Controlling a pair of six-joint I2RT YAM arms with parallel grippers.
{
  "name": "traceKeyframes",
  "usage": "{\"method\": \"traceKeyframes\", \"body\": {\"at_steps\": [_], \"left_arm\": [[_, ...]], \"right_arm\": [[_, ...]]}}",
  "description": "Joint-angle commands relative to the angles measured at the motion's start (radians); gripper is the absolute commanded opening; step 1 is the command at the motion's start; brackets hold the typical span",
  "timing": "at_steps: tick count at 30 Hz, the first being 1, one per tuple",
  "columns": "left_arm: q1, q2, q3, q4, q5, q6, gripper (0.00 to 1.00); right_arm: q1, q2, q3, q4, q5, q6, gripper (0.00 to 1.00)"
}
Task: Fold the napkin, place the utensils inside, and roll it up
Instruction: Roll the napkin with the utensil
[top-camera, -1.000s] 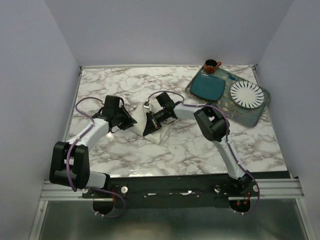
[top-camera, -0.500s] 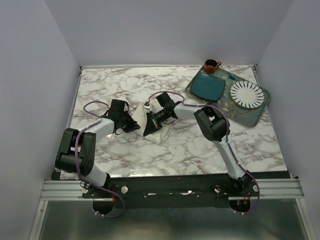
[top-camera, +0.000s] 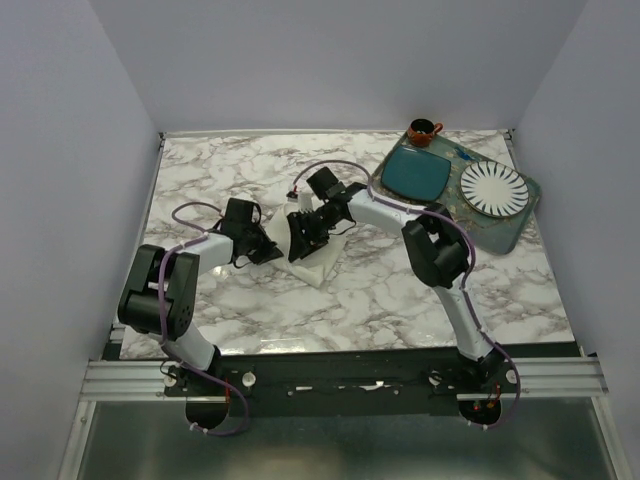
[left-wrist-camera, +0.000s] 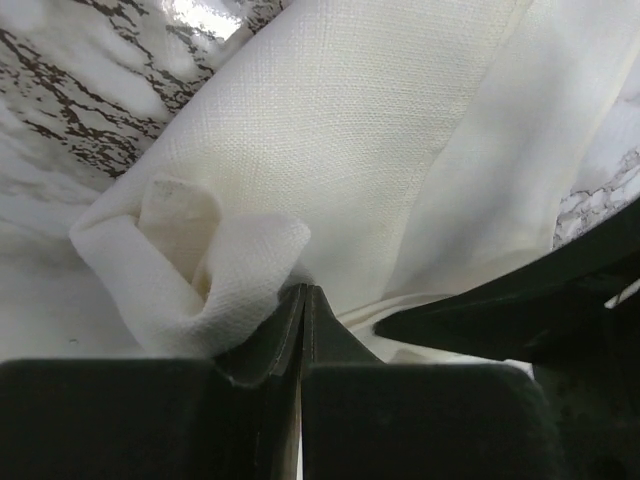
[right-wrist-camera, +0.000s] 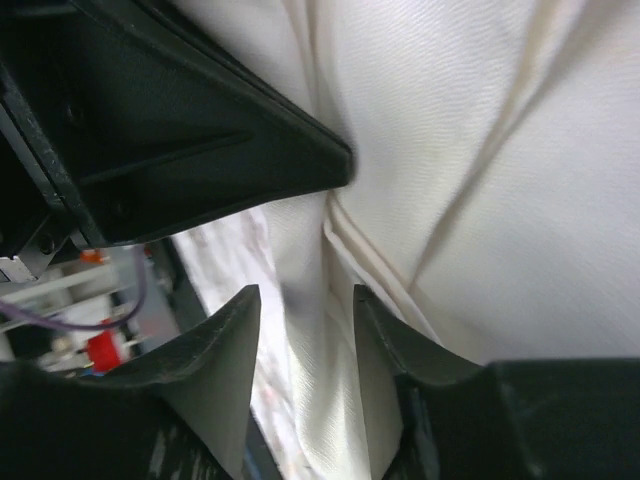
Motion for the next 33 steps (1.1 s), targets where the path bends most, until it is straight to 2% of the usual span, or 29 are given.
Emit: {"method": "traceKeyframes", "body": {"at_steps": [1, 6, 10, 20, 23, 26, 29, 30, 33], "left_arm": [[-0.003, 0.056, 0.015, -0.09, -0.079, 0.04, 0.08], [-0.003, 0.084, 0.04, -0.109, -0.06, 0.034, 0.07], [-0.003, 0.104, 0.057, -0.127, -0.053, 0.037, 0.06], [-0.003, 0.102, 0.06, -0.141, -0.054, 0.039, 0.06], [-0.003, 0.102, 0.055, -0.14, -0.051, 0.038, 0.06], [-0.003, 0.098, 0.052, -0.138, -0.048, 0.035, 0.05], [-0.001, 0.082, 0.061, -0.147, -0.045, 0.048, 0.06], [-0.001, 0.063, 0.069, -0.152, -0.05, 0.054, 0.09], [0.003, -0.014, 0.093, -0.19, -0.094, 0.101, 0.23]], "right_arm": [[0.055, -0.101, 0.052, -0.169, 0.32, -0.154, 0.64], [0.129, -0.164, -0.012, -0.119, 0.475, -0.191, 0.67], [0.216, -0.181, -0.057, -0.048, 0.679, -0.229, 0.65], [0.278, -0.135, -0.126, 0.044, 0.835, -0.27, 0.62], [0.279, -0.119, -0.143, 0.055, 0.878, -0.261, 0.58], [0.279, -0.113, -0.157, 0.067, 0.899, -0.249, 0.48], [0.278, -0.115, -0.177, 0.078, 0.867, -0.246, 0.29], [0.275, -0.118, -0.19, 0.084, 0.841, -0.217, 0.19], [0.239, -0.132, -0.223, 0.13, 0.622, -0.172, 0.05]]}}
